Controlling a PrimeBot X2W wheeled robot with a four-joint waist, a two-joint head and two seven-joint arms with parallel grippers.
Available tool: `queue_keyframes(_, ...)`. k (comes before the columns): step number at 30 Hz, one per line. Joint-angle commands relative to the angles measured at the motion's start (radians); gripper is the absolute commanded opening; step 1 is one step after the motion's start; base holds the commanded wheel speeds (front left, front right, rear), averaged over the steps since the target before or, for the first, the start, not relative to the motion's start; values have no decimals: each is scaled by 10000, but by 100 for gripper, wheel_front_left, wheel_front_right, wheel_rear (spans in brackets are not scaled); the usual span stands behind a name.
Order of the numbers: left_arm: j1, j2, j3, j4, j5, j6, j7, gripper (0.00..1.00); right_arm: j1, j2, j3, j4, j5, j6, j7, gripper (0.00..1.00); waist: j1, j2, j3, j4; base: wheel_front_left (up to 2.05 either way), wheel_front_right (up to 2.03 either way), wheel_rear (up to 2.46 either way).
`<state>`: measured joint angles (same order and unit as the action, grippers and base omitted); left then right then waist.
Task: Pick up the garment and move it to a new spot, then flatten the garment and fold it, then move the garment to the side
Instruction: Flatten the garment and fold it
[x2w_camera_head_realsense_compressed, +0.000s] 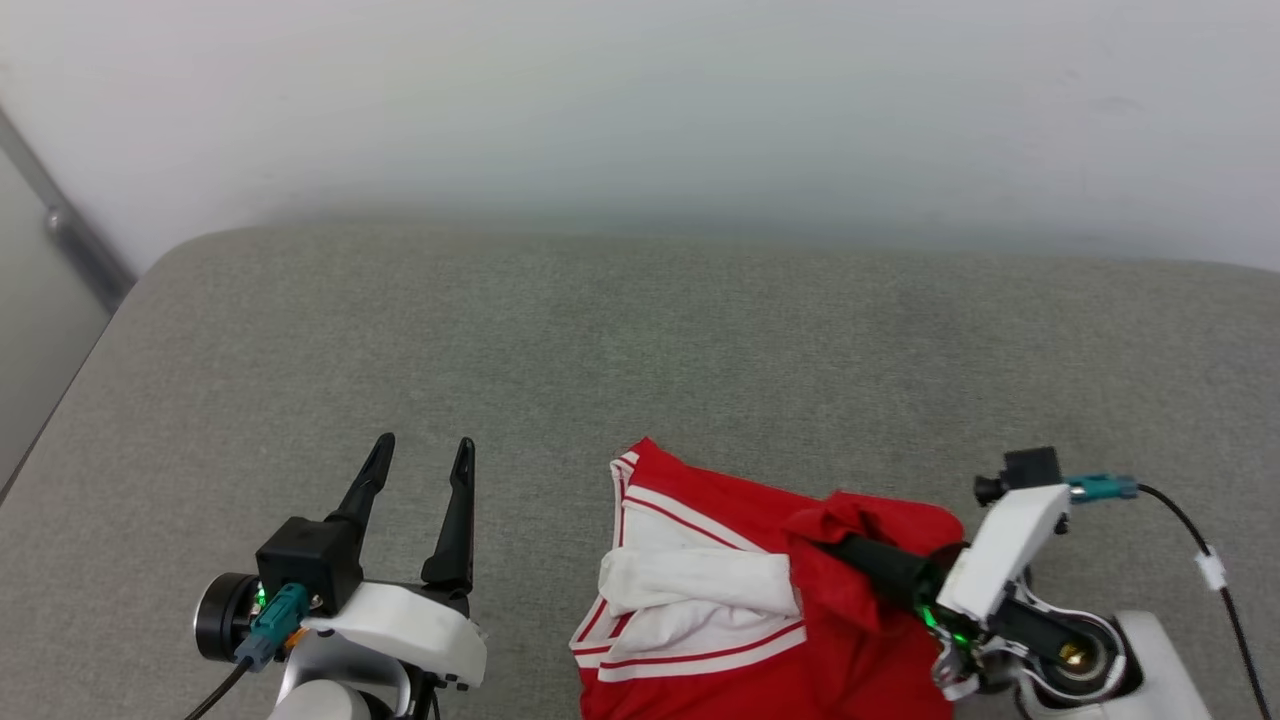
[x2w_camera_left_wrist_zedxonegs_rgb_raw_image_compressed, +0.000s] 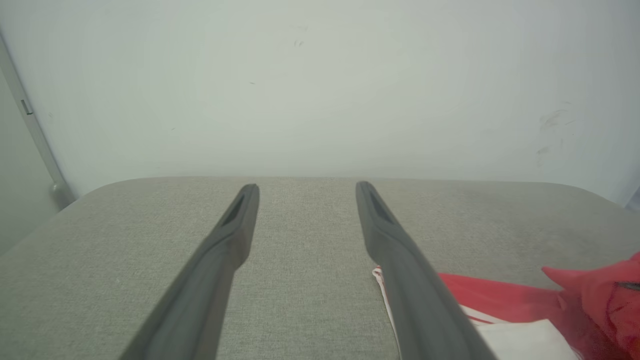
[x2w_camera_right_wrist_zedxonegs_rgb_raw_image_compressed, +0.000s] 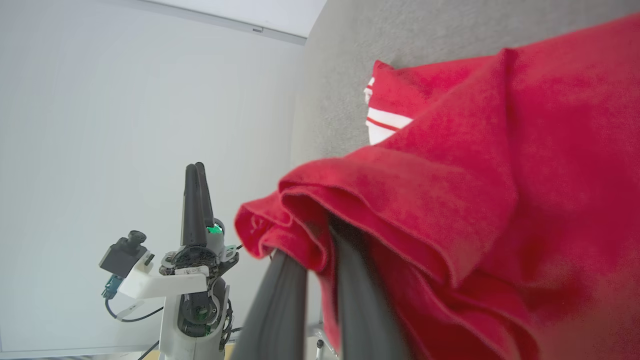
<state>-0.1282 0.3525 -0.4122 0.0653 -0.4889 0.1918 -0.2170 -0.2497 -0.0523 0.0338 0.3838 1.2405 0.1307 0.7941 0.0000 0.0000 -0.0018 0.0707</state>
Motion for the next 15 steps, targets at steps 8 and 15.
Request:
queue_keyframes(8,-420,-134,-141,140,27,-157,-73,100,-1035,14,2627,1057,569,0,-2340,9,0,0,403,871,0,0,0)
queue_keyframes(15,-564,-236,-134,368,-5,-218,-192,100,-1811,19,3923,2623,-16,2,-4150,100,0,0,595,1098,0,0,0)
